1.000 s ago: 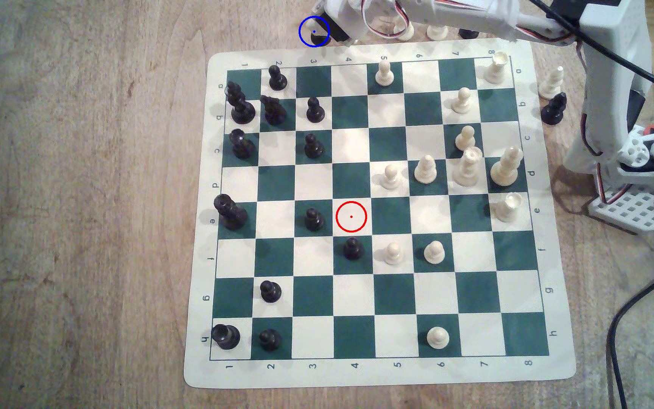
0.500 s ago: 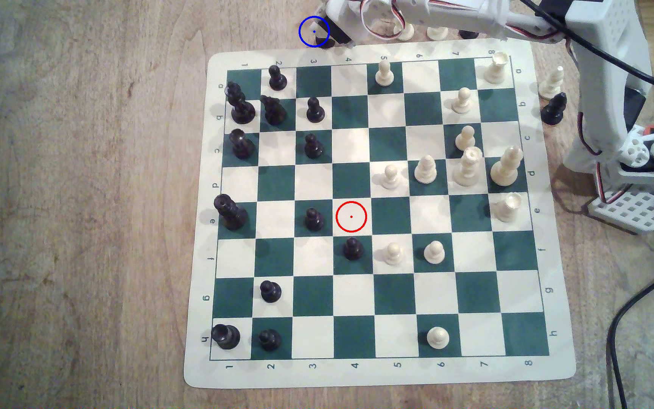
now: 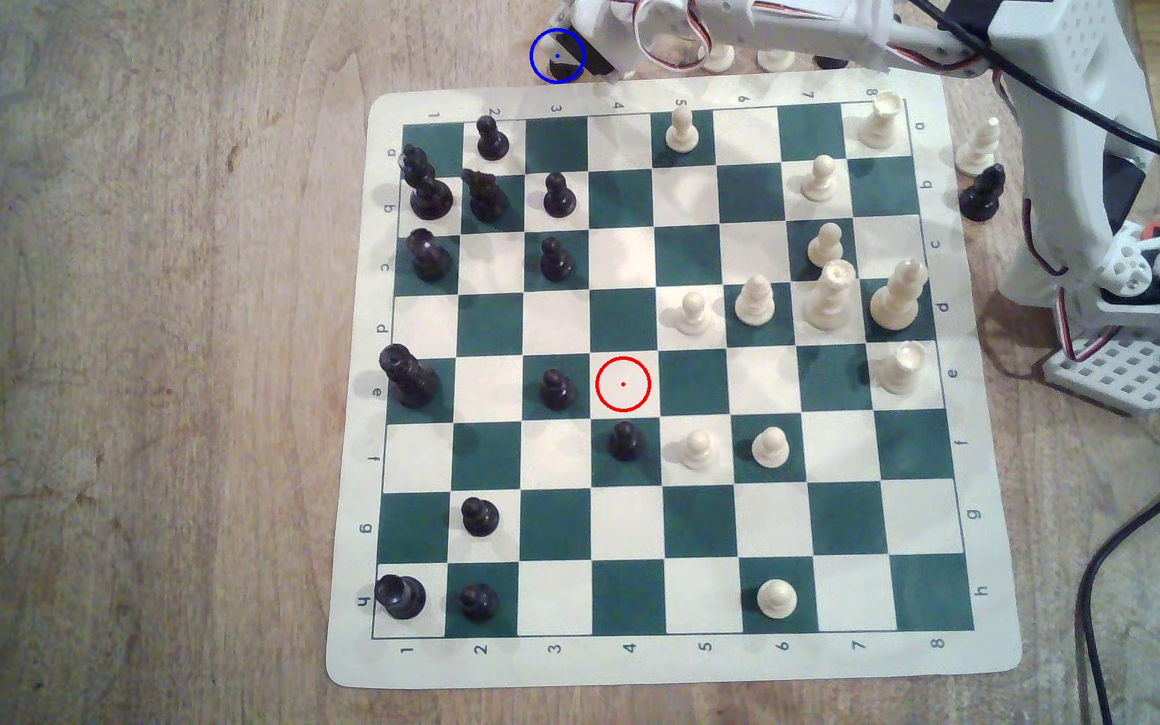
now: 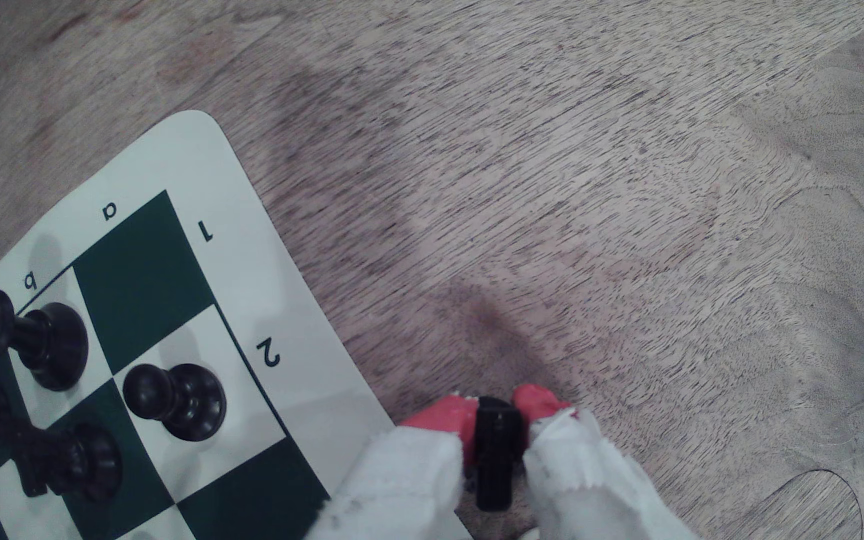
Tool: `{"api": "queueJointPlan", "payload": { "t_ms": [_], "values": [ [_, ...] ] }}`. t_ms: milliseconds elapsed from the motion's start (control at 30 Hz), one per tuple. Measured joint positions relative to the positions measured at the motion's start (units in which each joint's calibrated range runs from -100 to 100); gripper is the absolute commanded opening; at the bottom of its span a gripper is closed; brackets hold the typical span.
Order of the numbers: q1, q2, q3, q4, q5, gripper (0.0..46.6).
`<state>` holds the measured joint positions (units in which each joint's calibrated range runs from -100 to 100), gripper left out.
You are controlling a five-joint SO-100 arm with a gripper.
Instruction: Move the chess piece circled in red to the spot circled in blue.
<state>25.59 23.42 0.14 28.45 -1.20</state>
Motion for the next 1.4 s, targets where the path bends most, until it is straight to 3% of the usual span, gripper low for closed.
{"api": "queueJointPlan", "payload": {
  "t_ms": [633, 1400],
  "values": [
    [0.07, 0.0, 0.0, 0.0, 0.1, 17.9],
    [1.18, -9.3, 8.77, 0.96, -0.59, 19.7]
  ]
}}
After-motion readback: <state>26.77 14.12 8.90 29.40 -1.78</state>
